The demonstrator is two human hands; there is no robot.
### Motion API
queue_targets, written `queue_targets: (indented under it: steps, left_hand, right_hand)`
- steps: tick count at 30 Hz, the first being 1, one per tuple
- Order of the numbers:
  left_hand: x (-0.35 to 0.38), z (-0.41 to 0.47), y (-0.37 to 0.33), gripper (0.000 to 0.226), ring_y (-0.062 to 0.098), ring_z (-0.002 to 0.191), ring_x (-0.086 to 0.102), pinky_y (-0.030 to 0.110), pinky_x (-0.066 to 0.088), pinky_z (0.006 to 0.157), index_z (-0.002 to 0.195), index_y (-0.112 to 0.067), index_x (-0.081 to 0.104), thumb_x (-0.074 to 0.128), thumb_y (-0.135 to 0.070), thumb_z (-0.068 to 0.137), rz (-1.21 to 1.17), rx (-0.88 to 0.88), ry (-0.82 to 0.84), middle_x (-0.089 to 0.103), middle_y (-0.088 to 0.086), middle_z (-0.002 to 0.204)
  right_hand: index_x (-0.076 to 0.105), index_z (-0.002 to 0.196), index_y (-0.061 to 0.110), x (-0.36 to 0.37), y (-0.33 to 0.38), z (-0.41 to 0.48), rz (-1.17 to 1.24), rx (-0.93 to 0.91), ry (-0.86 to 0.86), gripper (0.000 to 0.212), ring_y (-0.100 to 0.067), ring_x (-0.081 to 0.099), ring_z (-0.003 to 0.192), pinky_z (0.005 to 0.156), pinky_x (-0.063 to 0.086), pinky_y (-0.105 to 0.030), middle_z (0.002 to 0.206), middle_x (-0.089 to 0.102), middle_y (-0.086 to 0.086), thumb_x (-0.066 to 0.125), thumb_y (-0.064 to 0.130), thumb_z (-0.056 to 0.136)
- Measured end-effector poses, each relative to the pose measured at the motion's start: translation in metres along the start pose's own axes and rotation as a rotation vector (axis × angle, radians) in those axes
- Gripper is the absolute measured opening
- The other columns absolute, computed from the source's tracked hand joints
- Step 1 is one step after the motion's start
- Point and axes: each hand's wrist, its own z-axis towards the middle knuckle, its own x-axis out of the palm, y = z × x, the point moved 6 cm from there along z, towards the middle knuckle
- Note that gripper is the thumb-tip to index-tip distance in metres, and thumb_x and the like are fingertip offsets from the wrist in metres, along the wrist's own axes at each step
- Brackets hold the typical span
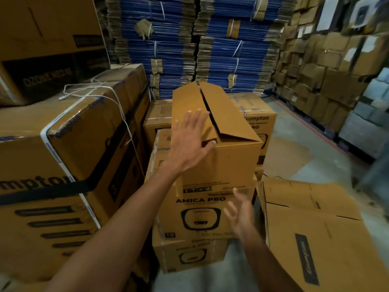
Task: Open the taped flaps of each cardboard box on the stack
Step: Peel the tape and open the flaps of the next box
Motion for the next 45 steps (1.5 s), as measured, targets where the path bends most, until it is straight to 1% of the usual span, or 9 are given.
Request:
queue_targets:
  steps: [3, 13, 16, 22, 25, 30, 37, 41, 45]
  left_hand:
    - [0.025, 0.014, -0.023, 0.087, 0.026, 0.157, -0.003, 0.063, 0.006, 0.123, 0.162, -0.028, 0.01, 0.052, -0.064, 0.094, 0.107, 0.116, 0.243, 0.004, 0.001, 0.171]
    - [0.053, 0.018, -0.02, 0.085, 0.03, 0.156, 0.012, 0.057, 0.016, 0.123, 0.162, -0.031, 0.011, 0.055, -0.059, 0.096, 0.243, 0.097, 0.386, 0.01, 0.001, 0.171]
    - [0.041, 0.024, -0.026, 0.084, 0.03, 0.155, 0.017, 0.056, 0.02, 0.122, 0.163, -0.031, 0.011, 0.055, -0.058, 0.097, 0.235, 0.101, 0.34, 0.016, 0.0, 0.17]
    - [-0.019, 0.055, -0.038, 0.077, 0.028, 0.144, 0.039, 0.052, 0.037, 0.115, 0.16, -0.032, 0.024, 0.062, -0.05, 0.096, 0.005, -0.026, 0.112, 0.034, 0.002, 0.164]
    - [-0.047, 0.061, -0.022, 0.073, 0.026, 0.134, 0.049, 0.051, 0.042, 0.11, 0.158, -0.039, 0.027, 0.062, -0.052, 0.095, -0.313, -0.18, -0.029, 0.046, 0.0, 0.155]
    - [-0.031, 0.033, 0.015, 0.06, 0.017, 0.123, 0.058, 0.054, 0.049, 0.104, 0.15, -0.044, 0.04, 0.064, -0.039, 0.094, -1.008, -0.388, -0.295, 0.06, -0.01, 0.137]
    - [0.037, -0.018, 0.005, 0.053, 0.014, 0.123, 0.059, 0.046, 0.05, 0.105, 0.146, -0.044, 0.041, 0.056, -0.015, 0.104, -1.521, -0.617, -0.577, 0.06, -0.012, 0.137]
    - [0.086, -0.049, -0.02, 0.06, 0.021, 0.124, 0.058, 0.049, 0.044, 0.111, 0.152, -0.041, 0.031, 0.05, -0.007, 0.105, -1.848, -0.906, -0.511, 0.056, 0.0, 0.143]
    - [0.136, -0.085, -0.034, 0.057, 0.022, 0.128, 0.055, 0.043, 0.04, 0.116, 0.153, -0.025, 0.032, 0.049, -0.002, 0.105, -1.798, -1.229, -0.251, 0.058, 0.003, 0.138]
  right_hand:
    - [0.037, 0.154, 0.009, 0.022, -0.043, -0.007, 0.247, 0.289, 0.184, 0.072, -0.039, 0.042, 0.141, 0.115, 0.037, -0.056, 0.15, 0.043, -0.023, 0.07, 0.027, 0.092]
    - [0.035, 0.155, 0.016, 0.077, -0.026, 0.006, 0.463, 0.283, 0.252, 0.071, -0.04, 0.008, 0.155, 0.118, 0.022, -0.068, 0.168, 0.01, -0.017, 0.069, 0.026, 0.094]
    - [0.006, 0.163, 0.029, 0.083, -0.016, 0.002, 0.467, 0.209, 0.236, 0.103, -0.043, 0.011, 0.153, 0.114, 0.024, -0.073, 0.168, 0.01, -0.017, 0.075, 0.02, 0.087]
    - [-0.008, 0.16, 0.041, 0.097, 0.06, -0.012, 0.376, -0.135, 0.266, 0.118, -0.03, 0.035, 0.147, 0.119, 0.025, -0.061, 0.163, 0.031, -0.005, 0.075, 0.006, 0.084]
    - [-0.001, 0.163, 0.033, 0.098, 0.125, -0.021, 0.192, -0.402, 0.25, 0.111, -0.022, 0.042, 0.14, 0.114, 0.038, -0.045, 0.163, 0.033, -0.003, 0.075, 0.006, 0.087]
    - [0.041, 0.15, 0.03, 0.116, 0.242, -0.058, -0.502, -0.884, 0.183, 0.087, -0.02, 0.058, 0.122, 0.105, 0.048, -0.049, 0.134, 0.062, 0.007, 0.087, 0.029, 0.077]
    - [0.03, 0.152, 0.05, 0.18, 0.279, -0.098, -1.187, -1.108, 0.263, 0.094, -0.025, 0.055, 0.124, 0.104, 0.044, -0.048, 0.136, 0.06, 0.005, 0.085, 0.038, 0.076]
    - [0.023, 0.157, 0.044, 0.213, 0.246, -0.107, -1.626, -1.29, 0.305, 0.097, -0.022, 0.055, 0.122, 0.097, 0.049, -0.041, 0.14, 0.056, 0.002, 0.083, 0.035, 0.08]
    - [0.03, 0.153, 0.044, 0.215, 0.19, -0.103, -1.83, -1.495, 0.342, 0.079, -0.021, 0.056, 0.118, 0.093, 0.047, -0.037, 0.133, 0.057, 0.004, 0.072, 0.027, 0.088]
